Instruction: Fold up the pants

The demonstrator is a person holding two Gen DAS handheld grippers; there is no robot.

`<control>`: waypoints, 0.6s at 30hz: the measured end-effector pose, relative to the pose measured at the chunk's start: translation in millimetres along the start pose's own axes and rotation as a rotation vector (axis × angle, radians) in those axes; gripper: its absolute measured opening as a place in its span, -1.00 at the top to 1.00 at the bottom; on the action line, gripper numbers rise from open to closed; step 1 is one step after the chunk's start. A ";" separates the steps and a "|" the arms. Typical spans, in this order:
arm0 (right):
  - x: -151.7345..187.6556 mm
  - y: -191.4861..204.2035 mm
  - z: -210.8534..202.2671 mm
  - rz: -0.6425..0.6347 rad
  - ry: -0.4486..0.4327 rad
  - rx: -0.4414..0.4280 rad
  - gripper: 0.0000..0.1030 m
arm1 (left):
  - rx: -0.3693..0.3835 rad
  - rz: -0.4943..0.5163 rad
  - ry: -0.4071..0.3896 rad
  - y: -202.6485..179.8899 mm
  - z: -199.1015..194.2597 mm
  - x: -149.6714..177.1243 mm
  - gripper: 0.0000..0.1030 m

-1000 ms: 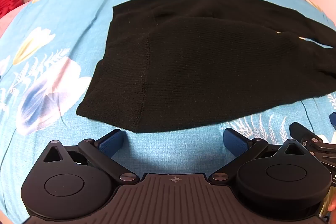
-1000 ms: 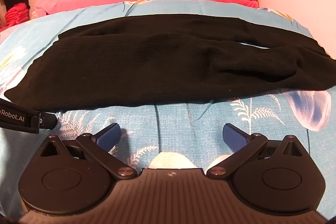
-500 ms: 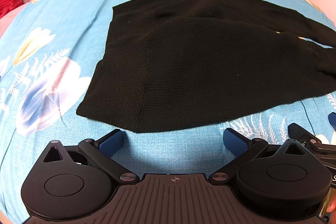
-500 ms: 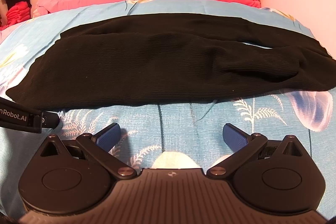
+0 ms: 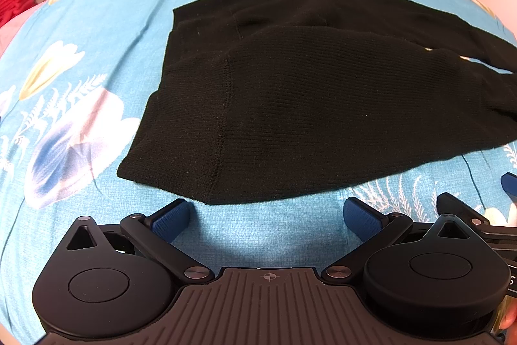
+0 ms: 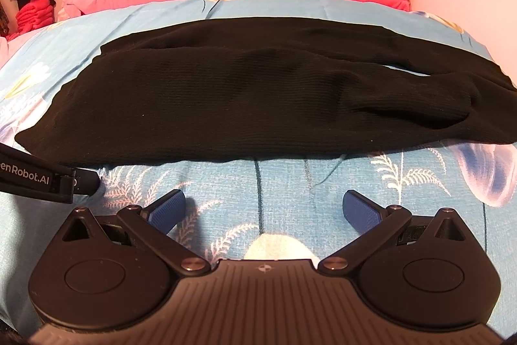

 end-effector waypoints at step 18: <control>0.5 0.9 2.5 -0.002 0.004 -0.004 -1.00 | 0.000 0.000 0.000 -0.2 0.2 0.1 -1.00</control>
Point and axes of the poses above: each gripper's, at about its wrist camera, not at the fingertips, and z roughly the way its jaws point, y to its left, x to its underside, the point moved 1 cm from there along z, roughly the way its jaws point, and after that the axes turned 11 degrees about -z, right-handed, at the moved point
